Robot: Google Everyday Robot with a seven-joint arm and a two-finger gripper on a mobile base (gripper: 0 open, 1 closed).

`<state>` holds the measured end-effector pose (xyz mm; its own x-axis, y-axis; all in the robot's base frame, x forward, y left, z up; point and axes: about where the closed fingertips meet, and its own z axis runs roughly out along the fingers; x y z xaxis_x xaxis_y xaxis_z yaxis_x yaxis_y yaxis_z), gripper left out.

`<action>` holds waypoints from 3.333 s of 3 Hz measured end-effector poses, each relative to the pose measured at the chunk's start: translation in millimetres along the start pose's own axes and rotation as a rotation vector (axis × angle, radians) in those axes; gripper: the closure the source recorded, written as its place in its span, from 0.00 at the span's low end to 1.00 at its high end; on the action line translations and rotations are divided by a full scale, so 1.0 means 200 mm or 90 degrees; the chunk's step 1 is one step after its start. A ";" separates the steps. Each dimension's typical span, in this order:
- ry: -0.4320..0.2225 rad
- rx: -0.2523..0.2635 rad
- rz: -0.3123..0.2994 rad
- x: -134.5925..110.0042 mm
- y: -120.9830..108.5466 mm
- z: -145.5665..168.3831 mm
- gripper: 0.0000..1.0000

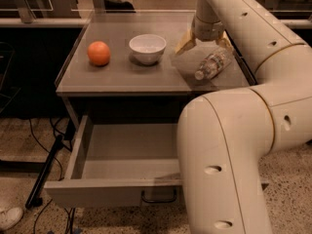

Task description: Place water bottle into top drawer

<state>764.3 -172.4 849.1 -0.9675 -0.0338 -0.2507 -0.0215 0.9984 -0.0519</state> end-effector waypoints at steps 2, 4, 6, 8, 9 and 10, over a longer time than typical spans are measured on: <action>0.027 0.062 0.038 -0.02 -0.12 0.26 0.00; 0.027 0.062 0.039 -0.03 -0.12 0.25 0.50; 0.027 0.062 0.039 -0.03 -0.12 0.25 0.96; 0.027 0.062 0.039 -0.04 -0.12 0.19 1.00; 0.027 0.062 0.039 -0.05 -0.13 0.14 1.00; 0.027 0.062 0.038 -0.05 -0.13 0.14 1.00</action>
Offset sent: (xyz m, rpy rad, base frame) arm 0.0510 -0.0656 -0.0782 -0.1634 0.0782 -0.1882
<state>781.7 -198.7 826.6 -0.9760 0.0303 -0.2154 0.0599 0.9894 -0.1324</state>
